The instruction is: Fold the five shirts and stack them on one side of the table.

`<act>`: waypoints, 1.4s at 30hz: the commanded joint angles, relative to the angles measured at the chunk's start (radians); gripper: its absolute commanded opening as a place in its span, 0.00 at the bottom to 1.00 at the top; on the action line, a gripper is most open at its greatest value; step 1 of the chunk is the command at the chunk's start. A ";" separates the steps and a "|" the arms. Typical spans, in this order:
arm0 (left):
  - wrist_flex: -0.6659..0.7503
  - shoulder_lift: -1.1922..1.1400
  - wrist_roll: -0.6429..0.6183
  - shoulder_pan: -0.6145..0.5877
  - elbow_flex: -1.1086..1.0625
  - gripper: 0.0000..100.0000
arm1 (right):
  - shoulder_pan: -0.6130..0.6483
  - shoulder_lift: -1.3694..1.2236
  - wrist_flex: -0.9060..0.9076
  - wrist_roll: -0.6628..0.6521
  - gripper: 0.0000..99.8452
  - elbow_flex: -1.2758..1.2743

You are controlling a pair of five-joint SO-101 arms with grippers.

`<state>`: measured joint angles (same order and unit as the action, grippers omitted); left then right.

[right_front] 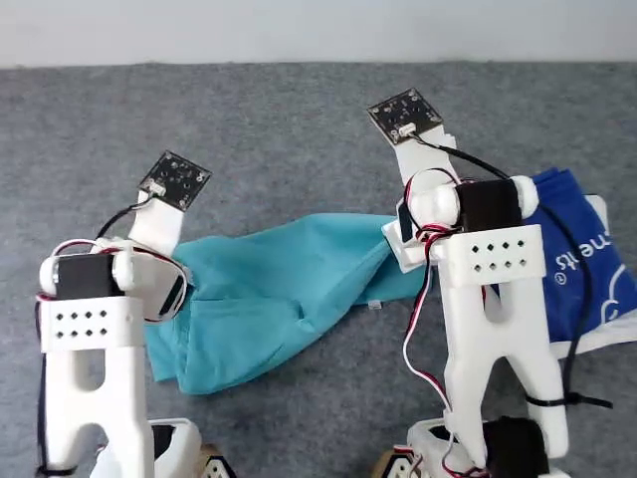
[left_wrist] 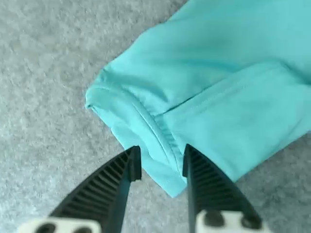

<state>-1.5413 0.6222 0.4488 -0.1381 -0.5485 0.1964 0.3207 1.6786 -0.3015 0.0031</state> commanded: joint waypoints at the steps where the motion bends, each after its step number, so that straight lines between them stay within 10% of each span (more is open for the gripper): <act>1: 0.038 0.021 0.008 0.023 -0.004 0.13 | -0.010 0.041 0.010 -0.003 0.01 0.035; 20: 0.351 -0.333 0.035 0.091 -0.318 0.17 | -0.010 0.031 0.010 -0.003 0.01 0.034; 42: 0.146 -0.454 0.066 0.097 -0.082 0.04 | -0.010 0.030 0.012 -0.003 0.01 0.034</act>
<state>-1.3034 0.0867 0.5025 -0.0445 -0.7020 0.1964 0.3207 1.6786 -0.3015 0.0031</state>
